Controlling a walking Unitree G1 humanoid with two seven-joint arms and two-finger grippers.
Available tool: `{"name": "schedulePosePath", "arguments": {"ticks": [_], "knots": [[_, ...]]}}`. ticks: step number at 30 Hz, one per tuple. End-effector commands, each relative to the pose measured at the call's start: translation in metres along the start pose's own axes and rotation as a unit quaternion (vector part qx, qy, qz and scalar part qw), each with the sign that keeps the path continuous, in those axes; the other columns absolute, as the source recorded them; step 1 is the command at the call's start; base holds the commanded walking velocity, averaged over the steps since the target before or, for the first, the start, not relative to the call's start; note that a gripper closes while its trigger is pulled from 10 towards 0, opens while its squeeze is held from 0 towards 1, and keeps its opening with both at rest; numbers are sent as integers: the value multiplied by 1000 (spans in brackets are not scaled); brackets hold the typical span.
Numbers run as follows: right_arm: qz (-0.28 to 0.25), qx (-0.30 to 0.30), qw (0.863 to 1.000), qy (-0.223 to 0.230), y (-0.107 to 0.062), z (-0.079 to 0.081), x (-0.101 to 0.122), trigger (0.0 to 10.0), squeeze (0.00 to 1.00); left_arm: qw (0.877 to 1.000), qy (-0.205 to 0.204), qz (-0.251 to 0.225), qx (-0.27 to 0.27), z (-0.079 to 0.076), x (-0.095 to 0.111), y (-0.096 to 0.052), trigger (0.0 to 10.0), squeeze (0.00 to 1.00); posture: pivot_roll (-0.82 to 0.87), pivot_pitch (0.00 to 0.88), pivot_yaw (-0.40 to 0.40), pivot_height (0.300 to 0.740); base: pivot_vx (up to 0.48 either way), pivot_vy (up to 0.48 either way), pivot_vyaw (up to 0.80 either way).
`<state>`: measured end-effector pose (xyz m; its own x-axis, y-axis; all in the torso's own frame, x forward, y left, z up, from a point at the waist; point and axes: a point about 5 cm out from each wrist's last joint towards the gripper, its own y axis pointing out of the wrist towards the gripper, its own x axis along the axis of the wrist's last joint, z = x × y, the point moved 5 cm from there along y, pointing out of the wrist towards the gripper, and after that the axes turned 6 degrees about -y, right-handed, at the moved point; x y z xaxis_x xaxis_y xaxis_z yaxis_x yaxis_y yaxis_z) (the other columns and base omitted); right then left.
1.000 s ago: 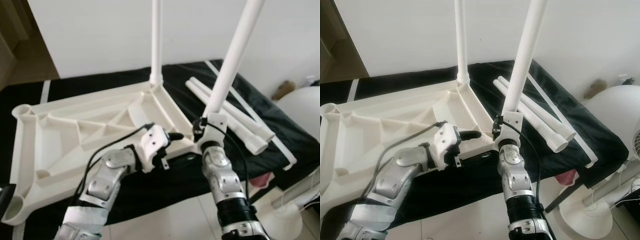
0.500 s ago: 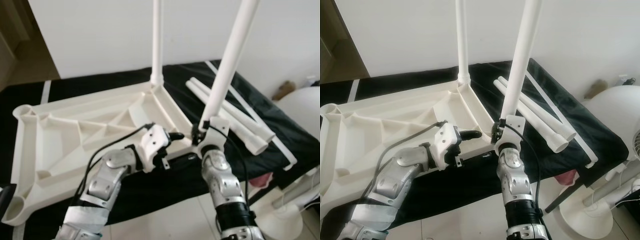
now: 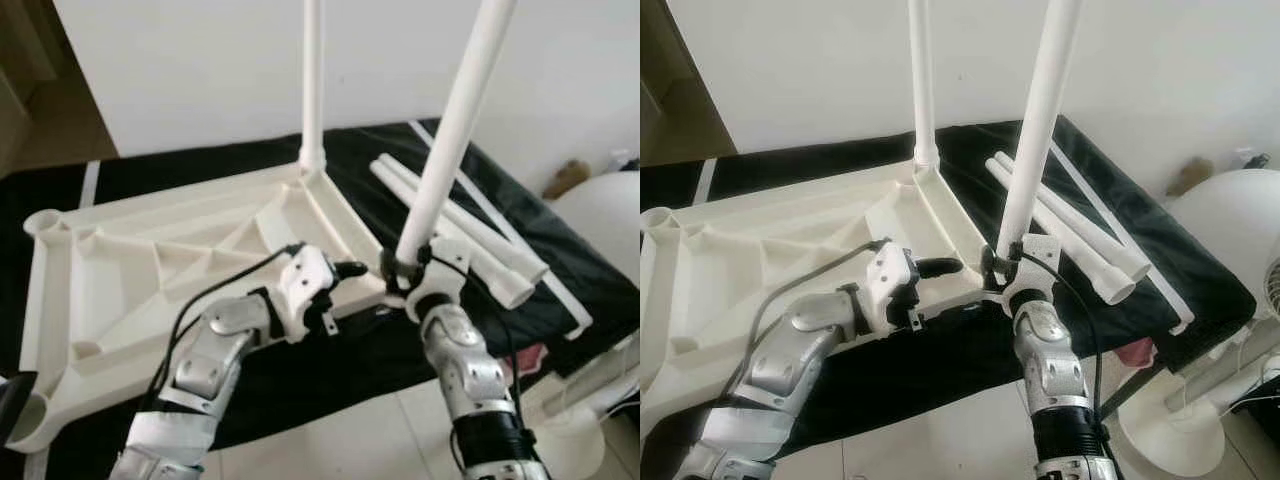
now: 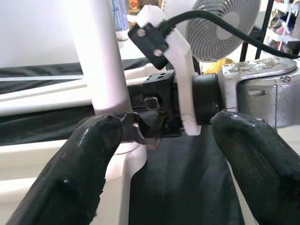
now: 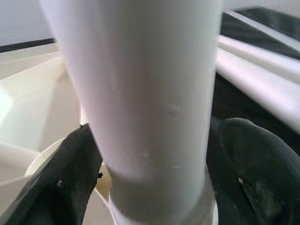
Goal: Building children table
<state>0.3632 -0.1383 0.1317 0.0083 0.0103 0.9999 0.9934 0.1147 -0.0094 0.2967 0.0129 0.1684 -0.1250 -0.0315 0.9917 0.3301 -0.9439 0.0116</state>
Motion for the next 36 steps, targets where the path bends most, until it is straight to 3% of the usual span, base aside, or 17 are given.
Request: {"name": "schedulePosePath", "arguments": {"ticks": [1, 13, 27, 28, 29, 31, 32, 36], "knots": [[-9, 21, 1000, -2, -2, -1, 1, 10000, 0, 1000, 6, 2, 13, 3, 1, 1, 10000, 0, -68, 0, -3, 740, 0, 0, 0], [-19, 162, 984, -76, -2, -3, 4, 10000, 0, 999, 6, 22, 23, -4, -16, 5, 10000, 0, -67, 8, -3, 740, 0, 0, 0], [-9, 231, 964, -129, 10, -6, 2, 10000, 0, 999, 10, 19, 29, -1, -13, 3, 10000, 0, -47, 21, -3, 740, 0, 0, 0], [-7, 235, 962, -138, 11, -6, 1, 9686, 0, 999, 10, 19, 29, -1, -13, 3, 10000, 0, -46, 23, -5, 740, 0, 0, 0], [-6, 240, 960, -146, 11, -6, 0, 2510, 0, 999, 10, 18, 29, -1, -12, 3, 10000, 0, -45, 25, -6, 740, 0, 0, 0], [-6, 243, 959, -150, 12, -7, 0, 2510, 0, 999, 10, 18, 29, -1, -12, 3, 10000, 0, -45, 25, -6, 740, 0, 0, 0], [-5, 245, 958, -149, 12, -7, -1, 0, 0, 999, 10, 17, 30, -1, -12, 3, 10000, 0, -43, 25, -9, 740, 0, 0, 0], [-5, 245, 958, -148, 11, -8, -3, 0, 0, 999, 10, 16, 30, -1, -11, 3, 10000, 0, -42, 28, -10, 740, 0, 0, 0]]}}
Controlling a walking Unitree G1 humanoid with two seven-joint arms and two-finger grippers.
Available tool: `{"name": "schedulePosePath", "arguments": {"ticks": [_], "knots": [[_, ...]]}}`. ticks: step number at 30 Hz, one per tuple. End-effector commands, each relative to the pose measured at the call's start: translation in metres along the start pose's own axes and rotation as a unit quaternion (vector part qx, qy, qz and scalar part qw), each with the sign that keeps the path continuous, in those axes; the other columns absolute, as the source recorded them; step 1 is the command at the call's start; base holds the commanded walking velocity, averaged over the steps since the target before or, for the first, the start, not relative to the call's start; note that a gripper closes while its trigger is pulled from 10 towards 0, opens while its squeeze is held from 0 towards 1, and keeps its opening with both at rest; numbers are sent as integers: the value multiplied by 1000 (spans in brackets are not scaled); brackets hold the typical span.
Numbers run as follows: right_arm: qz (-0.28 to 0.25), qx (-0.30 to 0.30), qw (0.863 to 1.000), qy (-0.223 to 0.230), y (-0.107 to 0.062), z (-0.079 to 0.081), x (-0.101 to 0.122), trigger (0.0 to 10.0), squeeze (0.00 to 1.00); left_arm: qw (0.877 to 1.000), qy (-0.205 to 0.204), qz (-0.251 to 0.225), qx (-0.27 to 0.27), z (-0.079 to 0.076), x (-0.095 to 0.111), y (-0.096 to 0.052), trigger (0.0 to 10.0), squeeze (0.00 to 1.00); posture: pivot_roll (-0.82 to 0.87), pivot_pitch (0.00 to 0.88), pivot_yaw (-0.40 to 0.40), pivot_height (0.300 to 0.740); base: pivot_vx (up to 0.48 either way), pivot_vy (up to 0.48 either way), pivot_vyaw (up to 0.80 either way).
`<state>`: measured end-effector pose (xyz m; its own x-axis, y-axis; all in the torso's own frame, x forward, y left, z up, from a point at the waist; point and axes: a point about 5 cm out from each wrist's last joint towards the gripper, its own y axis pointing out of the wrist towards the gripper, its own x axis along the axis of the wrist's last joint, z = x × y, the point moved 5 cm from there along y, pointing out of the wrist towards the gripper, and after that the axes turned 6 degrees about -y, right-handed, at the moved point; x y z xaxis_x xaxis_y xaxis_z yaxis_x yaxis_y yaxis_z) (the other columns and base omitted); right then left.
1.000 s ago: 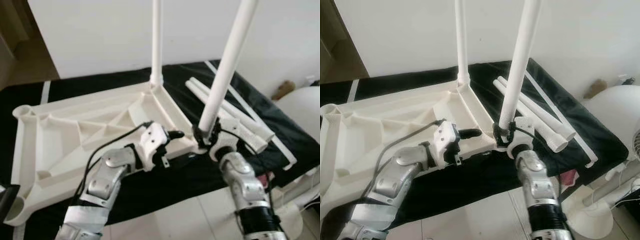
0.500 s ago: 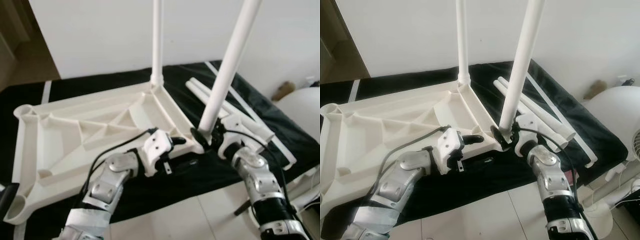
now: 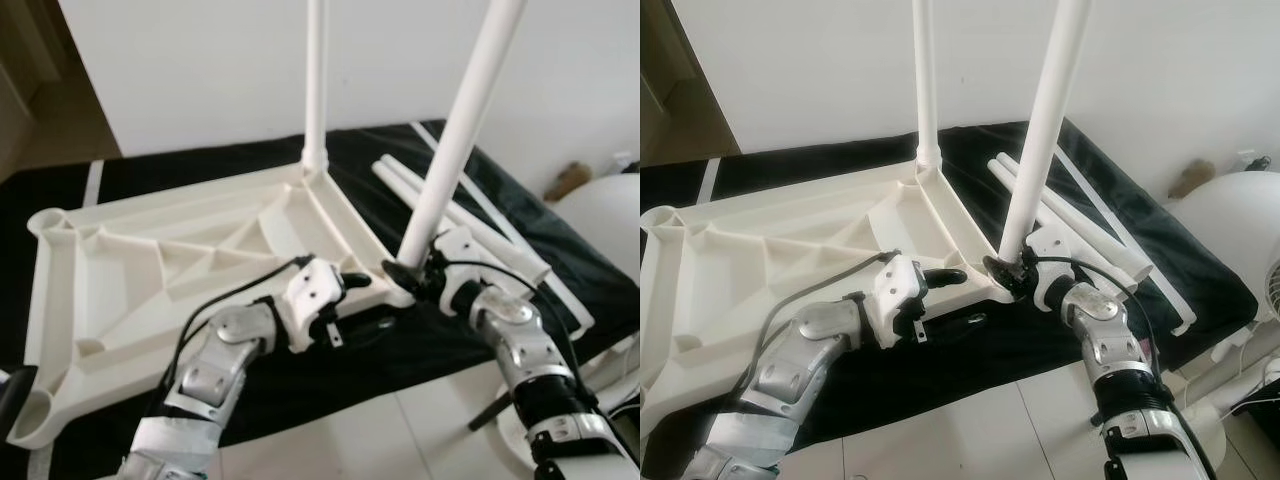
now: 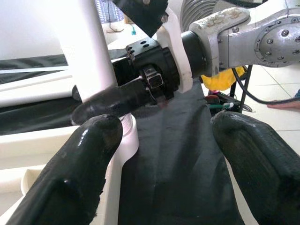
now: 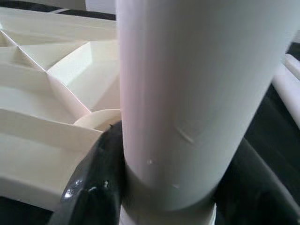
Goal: Building children table
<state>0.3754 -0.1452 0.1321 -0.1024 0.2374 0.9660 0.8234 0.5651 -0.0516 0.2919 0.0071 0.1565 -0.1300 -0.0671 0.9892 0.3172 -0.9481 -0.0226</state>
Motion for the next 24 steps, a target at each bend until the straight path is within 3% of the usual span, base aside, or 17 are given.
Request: {"name": "schedulePosePath", "arguments": {"ticks": [1, 6, 7, 9, 10, 13, 20, 24], "knots": [[11, 7, 1000, -18, -1, 1, -4, 0, 0, 999, 1, 0, 40, 7, 0, -1, 10000, 0, -42, 28, -10, 740, 0, 0, 0], [17, 0, 1000, -8, -5, 0, -11, 0, 0, 999, -1, -1, 38, 5, 1, -1, 10000, 0, -48, 30, -7, 740, 0, 0, 0], [17, -7, 1000, -3, -6, 0, -12, 3843, 0, 999, 0, -1, 38, 5, 1, -1, 10000, 0, -48, 30, -8, 740, 0, 0, 0], [17, -11, 1000, 0, -6, 0, -12, 3843, 0, 999, 0, -1, 37, 5, 1, -1, 10000, 0, -49, 31, -8, 740, 0, 0, 0], [17, -19, 1000, 8, -6, 1, -13, 10000, 0, 999, -1, -2, 37, 5, 1, 0, 10000, 0, -55, 33, -6, 740, 0, 0, 0], [17, -38, 999, 21, -7, 4, -14, 10000, 0, 999, -2, -2, 36, 5, 1, 0, 10000, 0, -59, 33, -8, 740, 0, 0, 0], [35, -146, 987, 60, -7, -1, -19, 10000, 0, 1000, -6, -5, 30, 2, 1, 3, 10000, 0, -71, 30, -9, 740, 0, 0, 0], [62, -260, 960, 87, -16, -3, -30, 10000, 0, 1000, -4, -4, 27, 2, 1, 4, 10000, 0, -74, 23, -6, 740, 0, 0, 0]]}}
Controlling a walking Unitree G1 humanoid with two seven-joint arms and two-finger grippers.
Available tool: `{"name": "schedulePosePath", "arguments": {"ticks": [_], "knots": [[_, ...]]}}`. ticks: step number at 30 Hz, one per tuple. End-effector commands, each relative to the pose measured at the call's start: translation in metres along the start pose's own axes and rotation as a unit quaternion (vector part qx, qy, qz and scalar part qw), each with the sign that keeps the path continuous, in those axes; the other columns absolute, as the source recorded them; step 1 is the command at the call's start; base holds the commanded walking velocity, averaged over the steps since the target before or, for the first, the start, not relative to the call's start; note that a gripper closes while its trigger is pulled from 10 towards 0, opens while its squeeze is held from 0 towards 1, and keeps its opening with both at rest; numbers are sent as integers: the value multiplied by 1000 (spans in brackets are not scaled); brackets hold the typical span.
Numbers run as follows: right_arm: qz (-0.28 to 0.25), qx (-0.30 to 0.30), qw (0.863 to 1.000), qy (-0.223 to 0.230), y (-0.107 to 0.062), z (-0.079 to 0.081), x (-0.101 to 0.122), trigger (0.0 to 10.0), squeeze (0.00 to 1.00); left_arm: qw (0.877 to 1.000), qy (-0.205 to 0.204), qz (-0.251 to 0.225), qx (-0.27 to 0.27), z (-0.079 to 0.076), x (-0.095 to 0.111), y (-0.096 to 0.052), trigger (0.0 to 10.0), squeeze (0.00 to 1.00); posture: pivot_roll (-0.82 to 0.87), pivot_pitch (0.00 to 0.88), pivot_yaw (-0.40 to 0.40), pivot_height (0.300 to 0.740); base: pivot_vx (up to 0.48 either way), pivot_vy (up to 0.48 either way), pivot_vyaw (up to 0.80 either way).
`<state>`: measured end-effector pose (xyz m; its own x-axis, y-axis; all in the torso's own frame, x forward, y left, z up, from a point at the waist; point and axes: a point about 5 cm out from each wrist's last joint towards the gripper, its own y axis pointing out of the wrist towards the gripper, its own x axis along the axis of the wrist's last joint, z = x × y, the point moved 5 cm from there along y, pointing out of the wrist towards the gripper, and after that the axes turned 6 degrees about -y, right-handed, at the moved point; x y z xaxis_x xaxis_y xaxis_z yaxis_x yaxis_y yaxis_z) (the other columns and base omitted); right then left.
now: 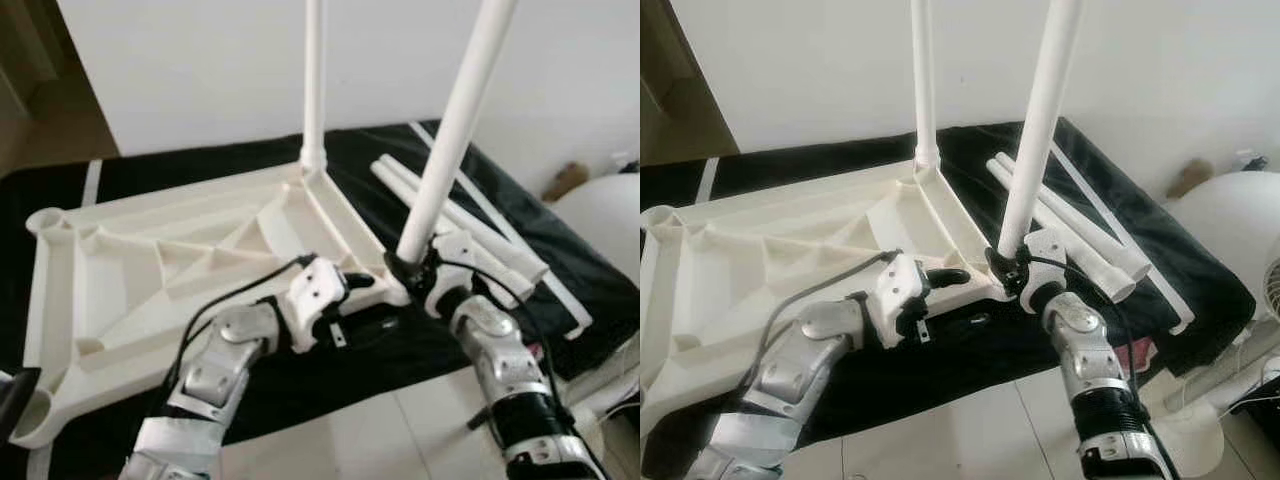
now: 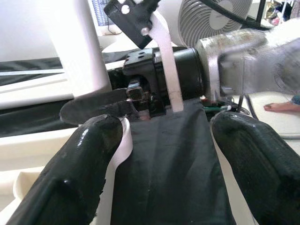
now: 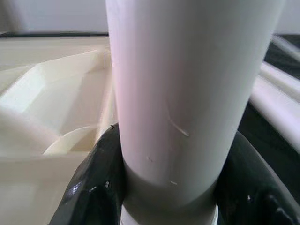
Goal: Building children table
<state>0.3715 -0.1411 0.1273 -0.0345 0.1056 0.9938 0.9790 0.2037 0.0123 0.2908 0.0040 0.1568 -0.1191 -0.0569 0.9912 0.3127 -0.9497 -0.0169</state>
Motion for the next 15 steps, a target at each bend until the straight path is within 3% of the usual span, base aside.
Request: {"name": "schedulePosePath", "arguments": {"ticks": [1, 9, 11, 13, 15], "knots": [[60, -85, 995, 3, -12, -19, -27, 10000, 0, 1000, 3, -1, 29, 5, 0, 2, 10000, 0, -73, 22, -7, 740, 0, 0, 0], [91, -180, 978, 56, -26, -1, -37, 10000, 0, 1000, 3, -4, 23, 2, 2, 4, 10000, 0, -70, 15, -9, 740, 0, 0, 0], [90, -183, 976, 73, -24, 5, -36, 10000, 0, 1000, 3, -4, 24, 2, 2, 4, 10000, 0, -69, 14, -8, 740, 0, 0, 0], [66, -144, 984, 78, -20, 23, -25, 10000, 0, 1000, 4, -3, 27, 4, 2, 3, 10000, 0, -71, 12, -2, 740, 0, 0, 0], [52, -126, 988, 75, -20, 28, -19, 10000, 0, 1000, 6, -2, 26, 5, 2, 2, 10000, 0, -74, 10, -1, 740, 0, 0, 0]]}}
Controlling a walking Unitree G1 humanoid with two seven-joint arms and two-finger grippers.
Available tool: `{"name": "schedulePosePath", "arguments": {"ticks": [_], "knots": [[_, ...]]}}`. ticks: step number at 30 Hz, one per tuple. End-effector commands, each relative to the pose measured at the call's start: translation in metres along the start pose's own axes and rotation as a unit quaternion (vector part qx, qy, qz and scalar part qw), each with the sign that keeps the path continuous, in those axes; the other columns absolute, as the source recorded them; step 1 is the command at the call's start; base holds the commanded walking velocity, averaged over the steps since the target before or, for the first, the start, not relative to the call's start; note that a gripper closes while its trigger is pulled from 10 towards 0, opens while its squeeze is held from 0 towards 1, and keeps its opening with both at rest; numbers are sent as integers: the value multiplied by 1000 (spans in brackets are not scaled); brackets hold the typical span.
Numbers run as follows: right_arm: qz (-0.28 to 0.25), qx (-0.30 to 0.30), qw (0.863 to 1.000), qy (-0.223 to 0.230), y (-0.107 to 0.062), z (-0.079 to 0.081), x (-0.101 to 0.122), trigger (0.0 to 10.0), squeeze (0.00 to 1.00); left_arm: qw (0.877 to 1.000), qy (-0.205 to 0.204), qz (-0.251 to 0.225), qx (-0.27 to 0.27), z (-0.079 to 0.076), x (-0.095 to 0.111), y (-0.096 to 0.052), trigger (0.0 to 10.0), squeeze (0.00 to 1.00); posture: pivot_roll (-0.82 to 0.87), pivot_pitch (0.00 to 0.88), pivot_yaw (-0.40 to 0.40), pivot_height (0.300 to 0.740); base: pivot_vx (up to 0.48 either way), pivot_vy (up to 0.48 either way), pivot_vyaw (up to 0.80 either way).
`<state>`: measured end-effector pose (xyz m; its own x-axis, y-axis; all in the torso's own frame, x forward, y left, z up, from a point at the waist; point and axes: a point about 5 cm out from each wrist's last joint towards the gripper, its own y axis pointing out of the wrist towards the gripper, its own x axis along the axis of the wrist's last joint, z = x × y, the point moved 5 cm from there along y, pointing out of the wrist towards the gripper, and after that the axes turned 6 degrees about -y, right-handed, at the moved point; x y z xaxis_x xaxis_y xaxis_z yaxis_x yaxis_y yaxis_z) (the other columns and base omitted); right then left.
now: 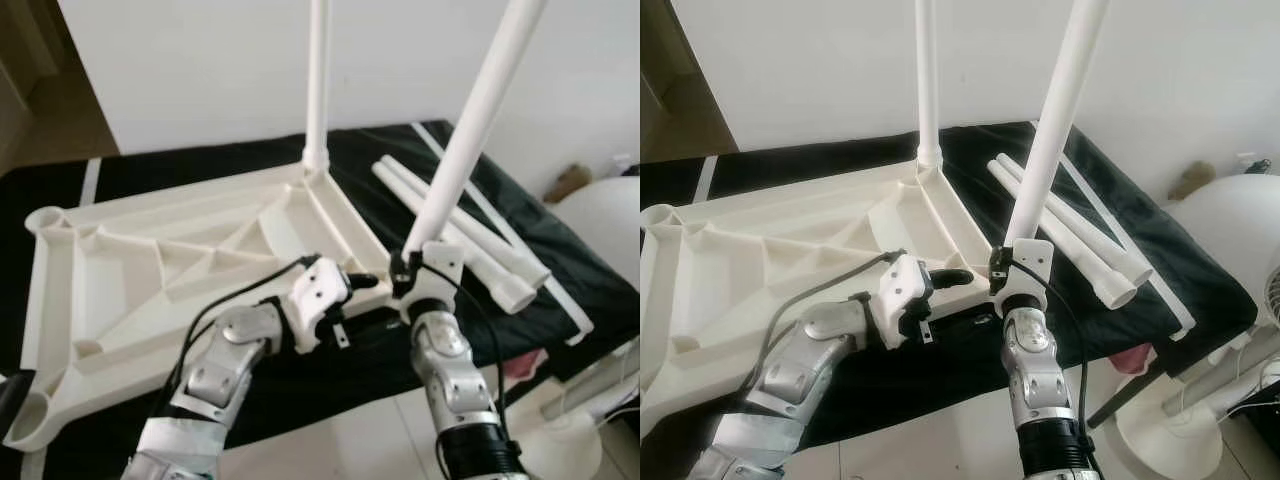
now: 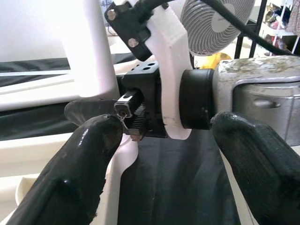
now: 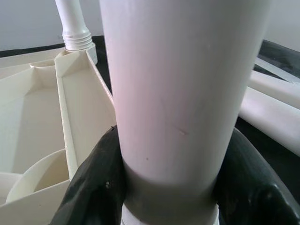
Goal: Building children table
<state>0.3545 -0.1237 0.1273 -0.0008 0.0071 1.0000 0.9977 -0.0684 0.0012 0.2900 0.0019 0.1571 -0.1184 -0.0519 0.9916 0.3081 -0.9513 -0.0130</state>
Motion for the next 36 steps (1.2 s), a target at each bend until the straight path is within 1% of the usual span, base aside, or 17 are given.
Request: {"name": "schedulePosePath", "arguments": {"ticks": [1, 6, 8, 9, 11, 13, 14, 15, 16, 21, 23, 29, 31, 32, 36], "knots": [[38, 8, 999, 20, -8, 1, -20, 10000, 1000, 1000, 8, 1, 28, 7, 1, -1, 10000, 0, -72, 8, -2, 740, 0, 0, 0], [20, 3, 1000, 18, -8, -4, -13, 10000, 1000, 1000, 12, 4, 29, 9, 1, -1, 10000, 0, -71, 5, -1, 740, 0, 0, 0], [12, 11, 1000, 17, -8, -5, -10, 10000, 1000, 1000, 12, 3, 28, 9, 1, -1, 10000, 0, -73, 3, 1, 740, 0, 0, 0], [4, 26, 999, 17, -7, -7, -6, 10000, 1000, 1000, 12, 3, 28, 8, 1, -1, 10000, 0, -73, 4, 0, 740, 0, 0, 0], [3, 32, 999, 17, -8, -9, -5, 10000, 1000, 1000, 11, 3, 28, 8, 1, -1, 10000, 0, -73, 4, 0, 740, 0, 0, 0], [0, 53, 998, 15, -8, -14, -4, 10000, 1000, 1000, 11, 3, 27, 7, 0, 0, 10000, 0, -75, 0, 1, 740, 0, 0, 0], [-1, 66, 998, 10, -8, -16, -4, 10000, 533, 1000, 11, 3, 27, 7, 0, 0, 10000, 0, -74, 1, 0, 740, 0, 0, 0], [-2, 79, 997, 10, -9, -17, -4, 10000, 0, 1000, 11, 3, 27, 7, 0, 0, 10000, 0, -74, 1, 0, 740, 0, 0, 0], [-3, 95, 995, 3, -10, -18, -4, 10000, 0, 1000, 12, 3, 27, 7, 0, 0, 10000, 0, -73, 1, -1, 740, 0, 0, 0], [-1, 108, 994, -10, -10, -21, -6, 10000, 0, 1000, 12, 3, 27, 7, 0, -1, 10000, 0, -72, 2, 0, 740, 0, 0, 0], [-8, 117, 993, -16, -8, -21, -3, 10000, 0, 1000, 12, 3, 28, 7, 0, -1, 10000, 0, -67, 5, -2, 740, 0, 0, 0], [-19, 124, 992, -15, -6, -22, 3, 10000, 0, 999, 13, 4, 31, 8, 0, -2, 10000, 0, -63, 5, -5, 740, 0, 0, 0], [-25, 144, 989, -19, -6, -19, 6, 10000, 0, 999, 13, 4, 34, 9, 1, -2, 10000, 0, -63, 5, -6, 740, 0, 0, 0], [-25, 144, 989, -19, -6, -19, 6, 10000, 0, 999, 13, 4, 34, 9, 1, -2, 10000, 0, -63, 5, -6, 740, 0, 0, 0], [-32, 196, 980, -30, -10, -10, 7, 10000, 0, 999, 14, 3, 37, 10, 1, -4, 10000, 0, -54, 6, -8, 740, 0, 0, 0]]}}
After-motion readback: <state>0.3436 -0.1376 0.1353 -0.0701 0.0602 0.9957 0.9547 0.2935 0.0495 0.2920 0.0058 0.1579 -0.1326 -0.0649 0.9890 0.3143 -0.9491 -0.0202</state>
